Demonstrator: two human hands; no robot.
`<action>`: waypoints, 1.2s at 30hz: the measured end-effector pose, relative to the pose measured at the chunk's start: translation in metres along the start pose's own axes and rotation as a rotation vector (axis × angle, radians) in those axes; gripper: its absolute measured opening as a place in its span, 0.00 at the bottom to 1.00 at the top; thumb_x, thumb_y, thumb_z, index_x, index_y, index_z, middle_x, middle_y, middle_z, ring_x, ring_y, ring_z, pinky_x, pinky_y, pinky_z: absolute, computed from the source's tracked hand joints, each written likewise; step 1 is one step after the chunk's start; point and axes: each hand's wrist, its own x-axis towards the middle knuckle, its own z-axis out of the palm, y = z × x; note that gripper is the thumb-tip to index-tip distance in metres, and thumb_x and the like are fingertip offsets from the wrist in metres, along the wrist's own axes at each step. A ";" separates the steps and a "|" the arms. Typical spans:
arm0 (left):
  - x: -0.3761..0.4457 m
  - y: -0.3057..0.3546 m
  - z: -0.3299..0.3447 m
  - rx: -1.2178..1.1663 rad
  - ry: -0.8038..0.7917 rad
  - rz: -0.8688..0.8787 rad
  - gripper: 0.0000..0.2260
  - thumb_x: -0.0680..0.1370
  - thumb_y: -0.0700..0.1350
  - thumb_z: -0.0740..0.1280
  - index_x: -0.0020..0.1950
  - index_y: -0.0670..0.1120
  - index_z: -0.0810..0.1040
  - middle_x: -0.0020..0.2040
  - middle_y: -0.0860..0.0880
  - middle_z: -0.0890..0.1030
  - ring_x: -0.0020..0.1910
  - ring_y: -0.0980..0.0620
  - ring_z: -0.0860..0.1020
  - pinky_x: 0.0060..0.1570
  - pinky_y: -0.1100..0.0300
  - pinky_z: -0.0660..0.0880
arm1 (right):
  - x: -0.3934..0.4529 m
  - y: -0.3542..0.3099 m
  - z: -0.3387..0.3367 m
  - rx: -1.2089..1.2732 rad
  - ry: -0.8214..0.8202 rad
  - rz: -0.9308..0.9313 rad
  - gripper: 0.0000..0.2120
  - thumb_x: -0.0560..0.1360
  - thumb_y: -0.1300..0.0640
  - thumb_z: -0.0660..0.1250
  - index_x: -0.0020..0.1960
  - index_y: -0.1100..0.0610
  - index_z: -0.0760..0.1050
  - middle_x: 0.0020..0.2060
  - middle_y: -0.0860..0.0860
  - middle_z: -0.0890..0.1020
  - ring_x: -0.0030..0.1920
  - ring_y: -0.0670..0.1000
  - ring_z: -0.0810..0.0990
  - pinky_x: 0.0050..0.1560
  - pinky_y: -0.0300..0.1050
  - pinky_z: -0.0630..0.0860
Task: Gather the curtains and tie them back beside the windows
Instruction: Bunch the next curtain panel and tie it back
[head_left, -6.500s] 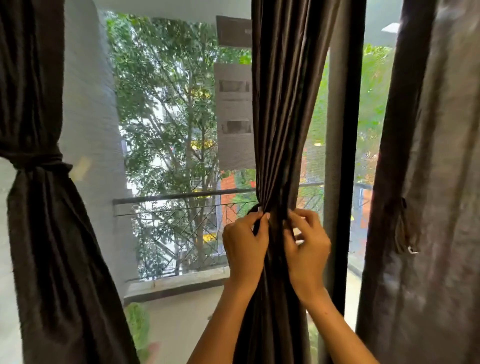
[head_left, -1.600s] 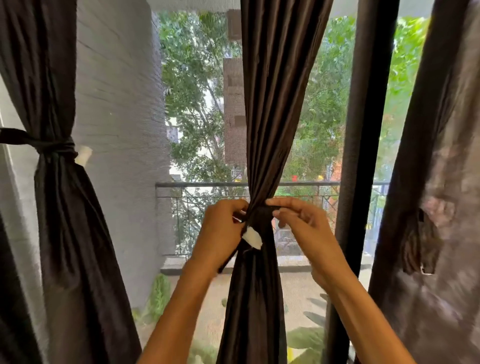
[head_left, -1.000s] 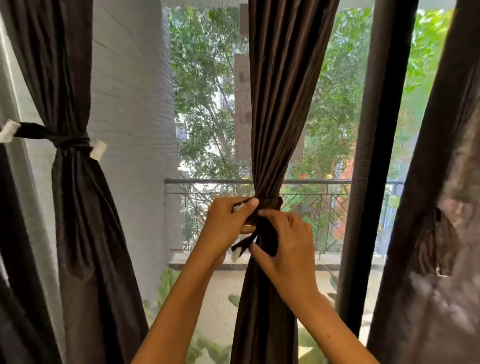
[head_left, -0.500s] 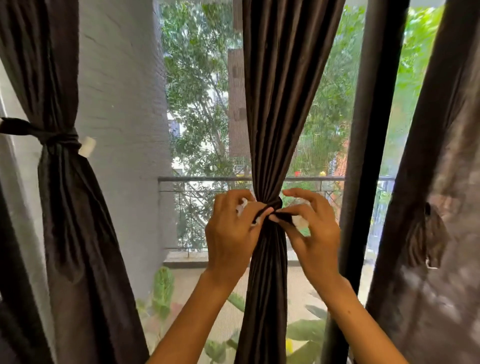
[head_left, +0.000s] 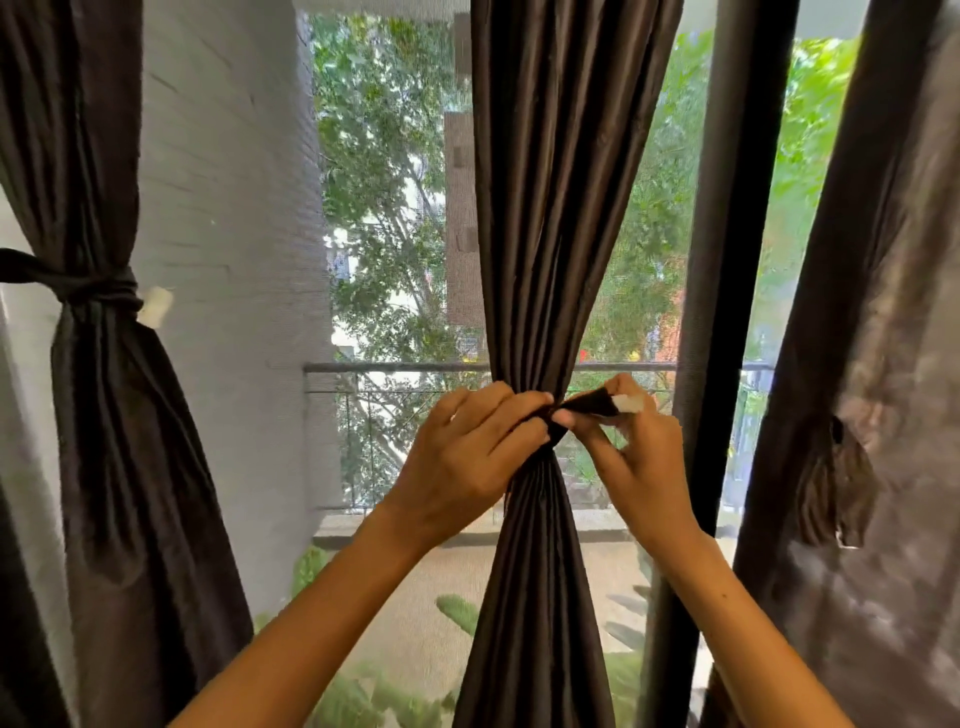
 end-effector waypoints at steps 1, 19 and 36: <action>0.000 -0.001 0.000 0.041 -0.008 -0.010 0.02 0.79 0.42 0.66 0.49 0.45 0.74 0.53 0.48 0.83 0.52 0.48 0.75 0.47 0.56 0.65 | 0.001 0.002 0.002 -0.002 0.027 0.020 0.04 0.73 0.50 0.69 0.45 0.48 0.75 0.41 0.50 0.79 0.47 0.58 0.79 0.45 0.55 0.77; -0.006 0.009 0.014 0.005 -0.079 -0.418 0.03 0.79 0.45 0.61 0.49 0.47 0.73 0.49 0.51 0.82 0.55 0.49 0.72 0.54 0.55 0.59 | -0.007 0.019 0.032 -0.238 0.216 -0.136 0.10 0.75 0.66 0.65 0.51 0.53 0.71 0.45 0.43 0.75 0.51 0.31 0.67 0.48 0.57 0.74; -0.012 0.004 0.022 0.042 -0.135 -0.482 0.08 0.78 0.45 0.61 0.49 0.46 0.80 0.53 0.54 0.82 0.55 0.50 0.72 0.53 0.54 0.60 | 0.002 0.008 0.025 -0.774 -0.075 -0.167 0.13 0.73 0.56 0.60 0.51 0.55 0.81 0.40 0.53 0.76 0.46 0.54 0.69 0.60 0.53 0.62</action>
